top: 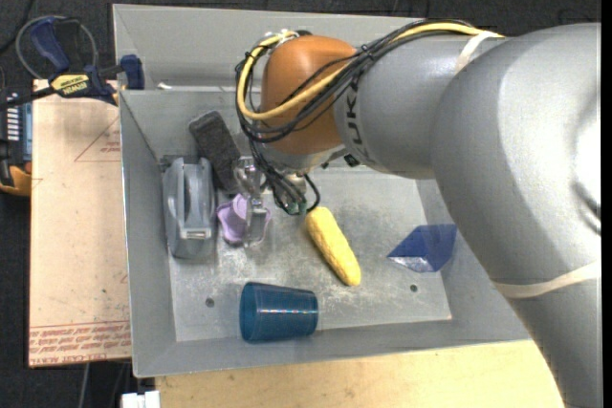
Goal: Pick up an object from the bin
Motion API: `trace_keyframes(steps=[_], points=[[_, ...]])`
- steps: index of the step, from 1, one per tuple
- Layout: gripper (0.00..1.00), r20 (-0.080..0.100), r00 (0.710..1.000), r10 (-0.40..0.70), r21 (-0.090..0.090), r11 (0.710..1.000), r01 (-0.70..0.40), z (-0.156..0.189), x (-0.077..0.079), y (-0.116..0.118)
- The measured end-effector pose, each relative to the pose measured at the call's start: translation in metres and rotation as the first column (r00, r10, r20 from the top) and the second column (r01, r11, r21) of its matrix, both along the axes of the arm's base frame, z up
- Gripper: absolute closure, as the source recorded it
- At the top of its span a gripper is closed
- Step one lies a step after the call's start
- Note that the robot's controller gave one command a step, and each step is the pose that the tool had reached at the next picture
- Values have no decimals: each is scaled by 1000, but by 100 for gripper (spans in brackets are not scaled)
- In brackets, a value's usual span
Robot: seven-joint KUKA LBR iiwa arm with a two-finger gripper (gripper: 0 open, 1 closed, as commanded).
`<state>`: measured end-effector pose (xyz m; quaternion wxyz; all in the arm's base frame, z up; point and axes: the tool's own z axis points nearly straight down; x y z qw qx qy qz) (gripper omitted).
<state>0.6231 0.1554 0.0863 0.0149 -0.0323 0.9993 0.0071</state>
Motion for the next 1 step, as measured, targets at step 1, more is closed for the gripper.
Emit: trace_keyframes(steps=[1], points=[[100, -5, 1000, 0, -2, 1000, 0, 30, -3, 0]])
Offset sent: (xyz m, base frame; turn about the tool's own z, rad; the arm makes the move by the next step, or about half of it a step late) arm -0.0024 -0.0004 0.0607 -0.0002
